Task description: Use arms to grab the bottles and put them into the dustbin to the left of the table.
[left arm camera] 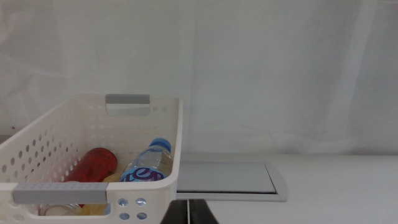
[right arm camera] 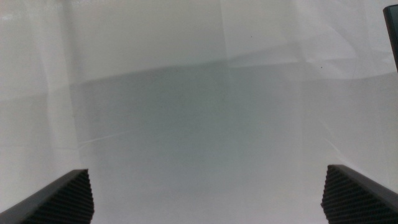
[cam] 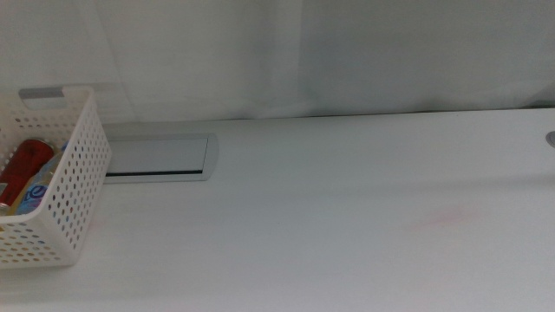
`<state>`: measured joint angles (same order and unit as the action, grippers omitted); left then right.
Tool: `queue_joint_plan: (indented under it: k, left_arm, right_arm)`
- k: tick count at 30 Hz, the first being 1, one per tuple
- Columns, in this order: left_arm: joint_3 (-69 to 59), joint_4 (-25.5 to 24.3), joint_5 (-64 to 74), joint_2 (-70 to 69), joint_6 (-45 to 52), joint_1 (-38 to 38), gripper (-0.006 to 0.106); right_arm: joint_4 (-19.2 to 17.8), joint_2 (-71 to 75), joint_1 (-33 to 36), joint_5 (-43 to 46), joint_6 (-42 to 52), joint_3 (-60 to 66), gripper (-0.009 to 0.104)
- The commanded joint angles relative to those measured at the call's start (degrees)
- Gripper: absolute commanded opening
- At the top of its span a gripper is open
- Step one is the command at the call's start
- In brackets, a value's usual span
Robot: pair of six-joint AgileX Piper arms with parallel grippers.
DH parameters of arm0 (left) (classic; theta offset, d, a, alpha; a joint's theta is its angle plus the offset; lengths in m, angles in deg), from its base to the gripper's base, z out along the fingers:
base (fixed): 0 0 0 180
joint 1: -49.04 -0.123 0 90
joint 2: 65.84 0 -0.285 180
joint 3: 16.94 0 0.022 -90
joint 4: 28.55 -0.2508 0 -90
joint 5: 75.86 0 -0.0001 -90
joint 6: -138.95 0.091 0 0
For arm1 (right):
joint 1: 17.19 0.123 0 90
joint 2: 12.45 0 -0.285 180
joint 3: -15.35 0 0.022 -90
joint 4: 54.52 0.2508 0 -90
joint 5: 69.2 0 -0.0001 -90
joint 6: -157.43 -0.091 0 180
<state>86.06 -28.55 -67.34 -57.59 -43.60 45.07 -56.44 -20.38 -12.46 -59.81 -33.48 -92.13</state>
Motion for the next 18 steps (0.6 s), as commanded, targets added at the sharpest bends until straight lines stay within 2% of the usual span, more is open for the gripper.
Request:
queue_joint_plan:
  k: [1,3,5,8,11,13,18]
  left_arm:
    - [-1.6,0.4,-0.5,-2.1,-0.6,0.5,-0.001]
    - [-1.6,0.4,-0.5,-2.1,-0.6,0.5,-0.001]
    - [-1.6,0.4,-0.5,-2.1,-0.6,0.5,-0.001]
    - [-1.6,0.4,-0.5,-2.1,-0.6,0.5,-0.001]
    - [-1.6,0.4,-0.5,-2.1,-0.6,0.5,-0.001]
    - [-1.6,0.4,-0.5,-2.1,-0.6,0.5,-0.001]
    - [-1.6,0.4,-0.5,-2.1,-0.6,0.5,-0.001]
  right_arm:
    - [-0.4,2.0,-0.3,-0.4,0.4,0.3,0.101]
    - [5.0,1.9,-0.3,-4.4,0.4,1.1,0.101]
    - [7.1,1.9,-0.3,-9.4,0.4,1.8,0.101]
    - [5.3,1.9,-0.3,-10.1,0.4,3.9,0.101]
    - [7.3,1.9,-0.3,-9.0,0.4,6.7,0.101]
    - [6.9,1.9,-0.3,-10.8,0.4,6.9,0.101]
    - [6.6,1.9,-0.3,-7.2,0.4,6.8,0.101]
